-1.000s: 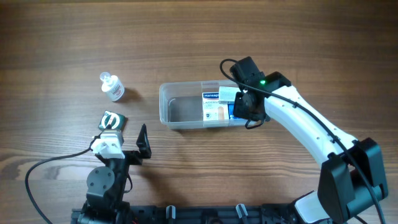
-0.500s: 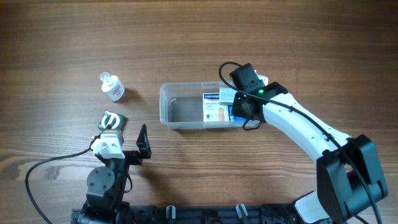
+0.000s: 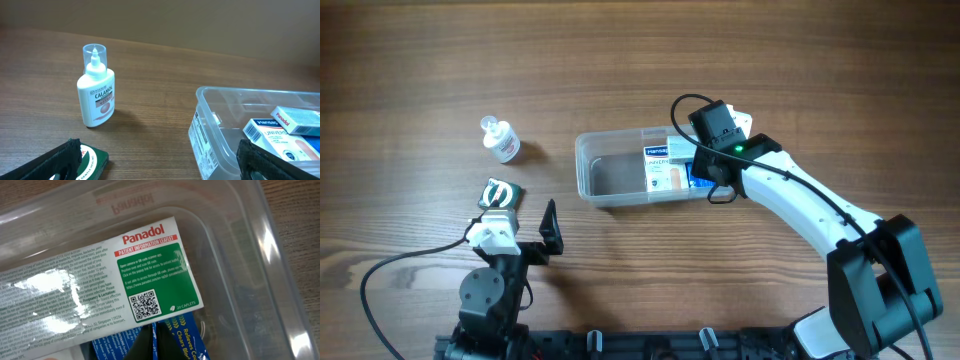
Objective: Pack container
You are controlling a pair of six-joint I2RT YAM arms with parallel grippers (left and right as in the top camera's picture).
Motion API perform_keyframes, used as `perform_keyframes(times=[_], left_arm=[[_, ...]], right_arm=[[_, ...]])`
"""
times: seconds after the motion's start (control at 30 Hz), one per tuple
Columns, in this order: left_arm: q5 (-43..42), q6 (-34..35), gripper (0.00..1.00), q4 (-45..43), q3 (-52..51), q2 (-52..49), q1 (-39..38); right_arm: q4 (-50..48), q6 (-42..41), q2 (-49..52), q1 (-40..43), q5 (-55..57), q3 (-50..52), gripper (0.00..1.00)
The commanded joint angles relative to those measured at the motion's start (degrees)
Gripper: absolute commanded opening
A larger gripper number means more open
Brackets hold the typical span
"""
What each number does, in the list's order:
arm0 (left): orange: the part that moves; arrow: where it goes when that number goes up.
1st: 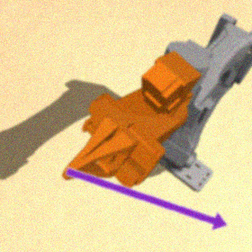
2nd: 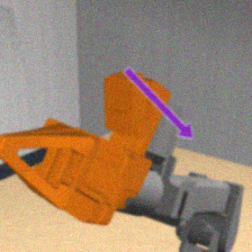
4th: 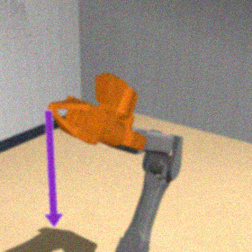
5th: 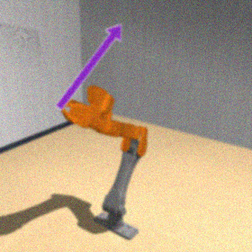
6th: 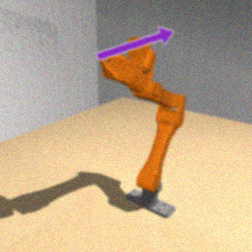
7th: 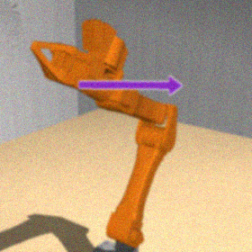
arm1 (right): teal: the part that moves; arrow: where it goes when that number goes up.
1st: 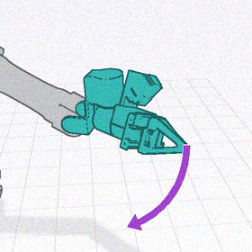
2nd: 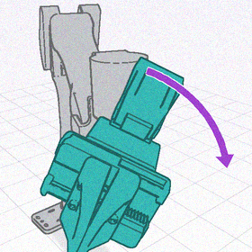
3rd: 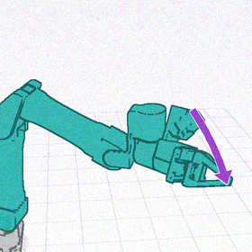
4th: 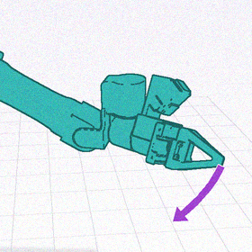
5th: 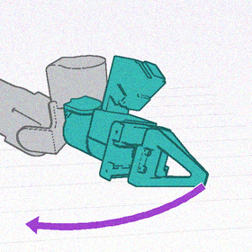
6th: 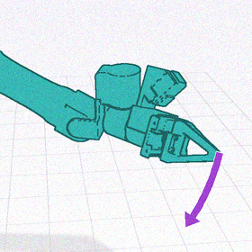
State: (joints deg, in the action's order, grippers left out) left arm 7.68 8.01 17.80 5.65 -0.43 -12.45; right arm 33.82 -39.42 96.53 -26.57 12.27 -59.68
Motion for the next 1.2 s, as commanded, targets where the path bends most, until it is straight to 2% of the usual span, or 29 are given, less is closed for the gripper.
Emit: perform_keyframes(times=[0.0, 0.3, 0.37, 0.4, 0.43, 0.6, 0.77, 0.97, 1.17], left_arm=[[0.9, 0.1, 1.00, 0.0, -0.1, 0.0, -0.4], [0.9, 0.1, 1.00, 0.0, -0.1, 0.0, -0.4], [0.9, 0.1, 1.00, 0.0, -0.1, 0.0, -0.4], [0.9, 0.1, 1.00, 0.0, -0.1, 0.0, -0.4], [0.9, 0.1, 1.00, 0.1, -0.1, 0.0, -0.4], [0.9, 0.1, 1.00, 0.0, -0.1, 0.0, -0.4], [0.9, 0.1, 1.00, 0.1, -0.1, 0.0, -0.4], [0.9, 0.1, 1.00, 0.0, -0.1, 0.0, -0.4], [0.9, 0.1, 1.00, 0.0, -0.1, 0.0, -0.4]], right_arm=[[0.9, -1.0, -3.1, 0.0, -0.9, -0.3, 0.04], [4.6, -1.1, -16.6, 0.0, -2.1, -0.3, 0.05], [5.9, -1.1, -18.0, 0.0, -1.8, -0.3, 0.08], [6.7, -1.1, -18.4, 0.3, -1.8, -0.3, 0.14], [7.8, -1.4, -18.5, 0.9, -1.8, -0.3, 0.18], [11.5, -3.1, -18.0, 6.9, -1.8, -0.3, 0.19], [11.7, 0.7, -16.9, 11.5, -2.2, 0.1, 0.22], [12.2, 5.0, -13.3, 12.2, -5.1, 0.1, 0.22], [11.8, 3.4, -7.3, 12.2, -6.9, 0.2, 0.22]])
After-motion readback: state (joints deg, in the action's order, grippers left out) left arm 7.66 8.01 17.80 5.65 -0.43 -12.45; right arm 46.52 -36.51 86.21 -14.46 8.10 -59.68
